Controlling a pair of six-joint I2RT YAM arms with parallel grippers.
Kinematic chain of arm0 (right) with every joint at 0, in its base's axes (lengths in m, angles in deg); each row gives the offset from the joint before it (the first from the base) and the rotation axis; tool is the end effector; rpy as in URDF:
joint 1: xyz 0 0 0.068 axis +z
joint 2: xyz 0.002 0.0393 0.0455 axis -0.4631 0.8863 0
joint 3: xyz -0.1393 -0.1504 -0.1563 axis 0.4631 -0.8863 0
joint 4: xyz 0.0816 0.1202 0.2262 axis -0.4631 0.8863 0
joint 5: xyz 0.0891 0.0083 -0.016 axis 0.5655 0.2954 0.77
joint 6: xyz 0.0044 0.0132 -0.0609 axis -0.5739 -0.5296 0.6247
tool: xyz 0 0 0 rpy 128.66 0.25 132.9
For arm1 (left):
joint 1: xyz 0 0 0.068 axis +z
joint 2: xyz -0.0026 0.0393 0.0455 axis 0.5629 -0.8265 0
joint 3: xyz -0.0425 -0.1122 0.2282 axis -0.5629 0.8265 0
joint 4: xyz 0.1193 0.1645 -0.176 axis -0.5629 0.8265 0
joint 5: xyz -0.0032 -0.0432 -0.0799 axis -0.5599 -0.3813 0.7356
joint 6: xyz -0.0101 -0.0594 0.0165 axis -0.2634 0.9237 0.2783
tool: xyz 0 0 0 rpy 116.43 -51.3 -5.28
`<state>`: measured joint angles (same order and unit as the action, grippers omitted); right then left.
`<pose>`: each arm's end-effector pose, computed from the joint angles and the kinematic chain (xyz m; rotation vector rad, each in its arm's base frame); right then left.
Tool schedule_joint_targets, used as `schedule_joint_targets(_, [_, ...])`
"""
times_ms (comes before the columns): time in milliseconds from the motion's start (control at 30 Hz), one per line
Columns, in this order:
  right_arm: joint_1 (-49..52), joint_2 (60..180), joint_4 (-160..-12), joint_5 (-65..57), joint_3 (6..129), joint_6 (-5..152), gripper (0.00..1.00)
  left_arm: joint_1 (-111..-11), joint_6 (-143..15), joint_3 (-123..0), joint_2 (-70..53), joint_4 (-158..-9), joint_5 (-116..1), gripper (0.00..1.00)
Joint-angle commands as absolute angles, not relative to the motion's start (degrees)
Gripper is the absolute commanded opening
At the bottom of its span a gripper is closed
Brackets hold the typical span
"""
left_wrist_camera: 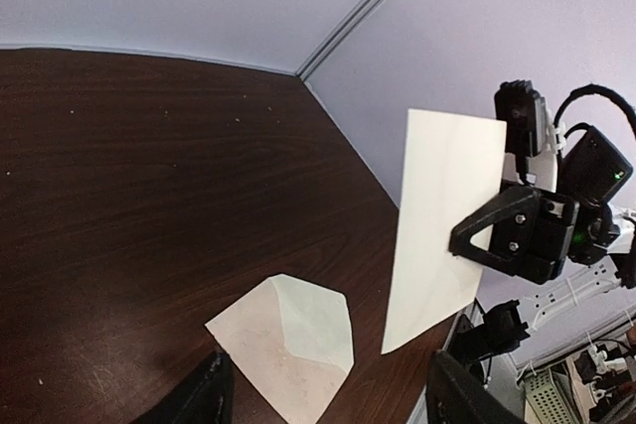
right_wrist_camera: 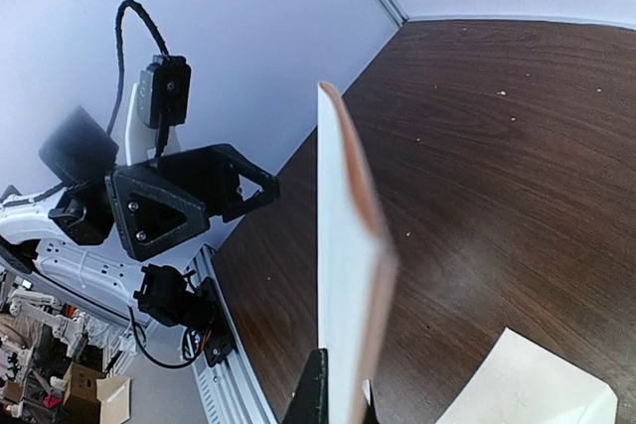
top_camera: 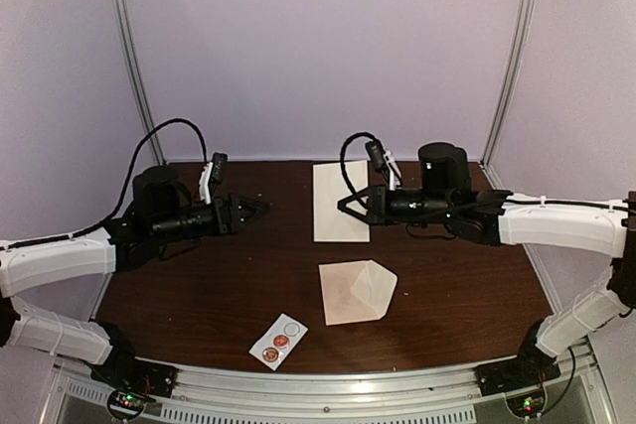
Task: Place the letter into the envelope and seal it
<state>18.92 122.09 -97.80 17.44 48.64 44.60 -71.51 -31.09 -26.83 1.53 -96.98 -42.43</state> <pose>0.2275 0.2733 0.2714 -0.5962 1.9822 1.4156 0.2136 -0.1860 0.2505 0.2014 1.9767 -1.3446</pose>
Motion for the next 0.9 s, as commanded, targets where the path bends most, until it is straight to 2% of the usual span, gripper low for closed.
schedule_joint_targets(0, [16.7,114.9,-88.7,11.1,45.9,47.2,0.0,-73.7,-29.3,-24.9,-0.7,-94.8,-48.6,0.67])
schedule_joint_targets(133, [13.9,110.3,-82.6,7.9,42.2,47.2,0.0,-77.7,-28.0,-26.6,-5.6,-94.9,-51.7,0.65])
schedule_joint_targets(300, [8.9,108.9,-79.9,12.5,38.0,45.8,0.0,-81.9,-26.8,-31.1,-14.0,-94.8,-53.4,0.62])
schedule_joint_targets(467, [6.0,111.1,-76.9,15.0,36.3,45.7,0.0,-84.8,-24.4,-34.1,-22.7,-97.3,-51.2,0.54])
schedule_joint_targets(867, [4.5,118.9,-73.3,17.9,36.6,47.5,0.0,-87.7,-20.3,-35.2,-34.1,-102.6,-47.4,0.46])
